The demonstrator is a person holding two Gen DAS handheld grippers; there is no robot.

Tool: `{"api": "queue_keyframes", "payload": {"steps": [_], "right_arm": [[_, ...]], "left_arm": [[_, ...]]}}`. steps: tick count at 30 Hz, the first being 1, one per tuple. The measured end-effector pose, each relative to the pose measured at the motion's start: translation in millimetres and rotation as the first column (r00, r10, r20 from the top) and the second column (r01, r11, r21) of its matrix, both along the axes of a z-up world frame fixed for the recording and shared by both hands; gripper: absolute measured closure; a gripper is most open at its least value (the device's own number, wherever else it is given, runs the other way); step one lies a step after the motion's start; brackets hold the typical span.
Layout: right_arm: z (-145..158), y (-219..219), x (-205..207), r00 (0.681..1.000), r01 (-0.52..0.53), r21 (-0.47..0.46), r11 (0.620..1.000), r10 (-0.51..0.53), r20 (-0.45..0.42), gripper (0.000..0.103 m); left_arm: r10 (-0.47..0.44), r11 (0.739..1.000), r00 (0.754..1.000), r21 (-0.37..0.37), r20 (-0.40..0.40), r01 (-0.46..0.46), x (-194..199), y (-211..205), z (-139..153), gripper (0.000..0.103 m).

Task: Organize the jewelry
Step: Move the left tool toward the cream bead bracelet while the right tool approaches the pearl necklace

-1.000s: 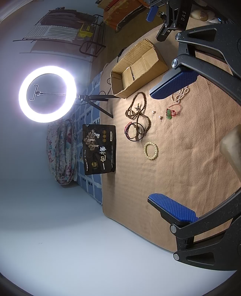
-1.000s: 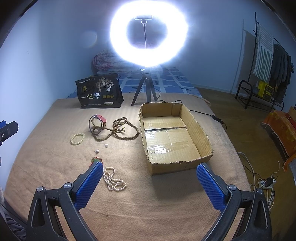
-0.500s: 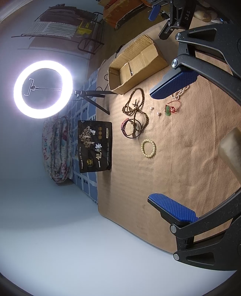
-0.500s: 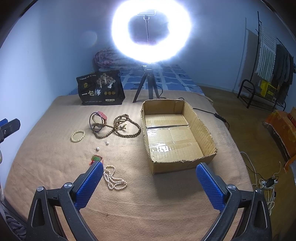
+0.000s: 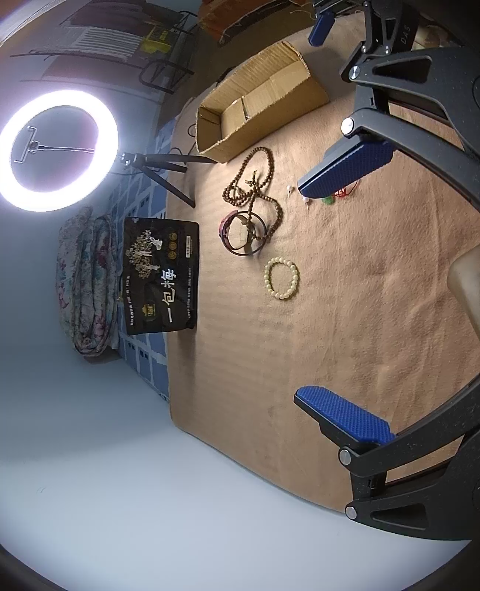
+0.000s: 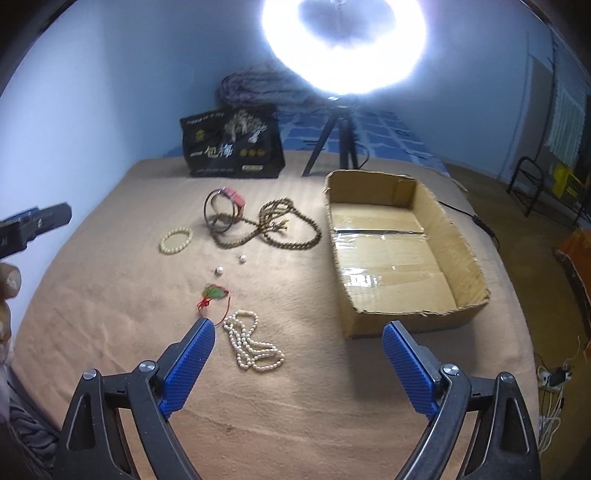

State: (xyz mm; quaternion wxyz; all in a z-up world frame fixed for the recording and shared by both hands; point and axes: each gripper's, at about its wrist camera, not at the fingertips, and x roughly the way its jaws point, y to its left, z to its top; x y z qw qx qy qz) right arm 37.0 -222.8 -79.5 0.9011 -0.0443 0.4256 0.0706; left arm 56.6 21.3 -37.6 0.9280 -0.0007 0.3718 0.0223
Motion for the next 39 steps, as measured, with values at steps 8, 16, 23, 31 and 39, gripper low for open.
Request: {"api": "queue_keyframes", "payload": {"steps": [8,16,23,31,39], "right_arm": [[-18.9,16.7,9.6,0.997,-0.047,-0.025,0.999,0.045,-0.055,0.019],[-34.4,21.8,18.5,0.994,-0.066,-0.041,0.997,0.062,-0.091,0.02],[-43.7,25.0,23.9,0.99,-0.099,-0.048,0.994,0.093,-0.109,0.02],[-52.9,30.4,32.7,0.982,-0.133,-0.042,0.99,0.126,-0.138,0.02],[-57.9,32.3,41.6,0.975,-0.145,-0.018,0.989,0.139,-0.172,0.02]], "left_arm": [[-0.008,1.0,0.999,-0.021,-0.036,0.007,15.6,1.2,-9.1,0.002],[-0.027,0.999,0.998,-0.02,-0.058,0.026,27.4,-4.3,-16.2,0.003],[-0.037,0.999,0.996,-0.026,-0.077,0.035,39.6,-8.9,-22.5,0.003],[-0.053,0.998,0.991,-0.05,-0.124,0.047,57.1,-12.0,-37.1,0.003],[-0.056,0.994,0.982,-0.104,-0.179,0.037,83.4,-3.0,-55.3,0.003]]}}
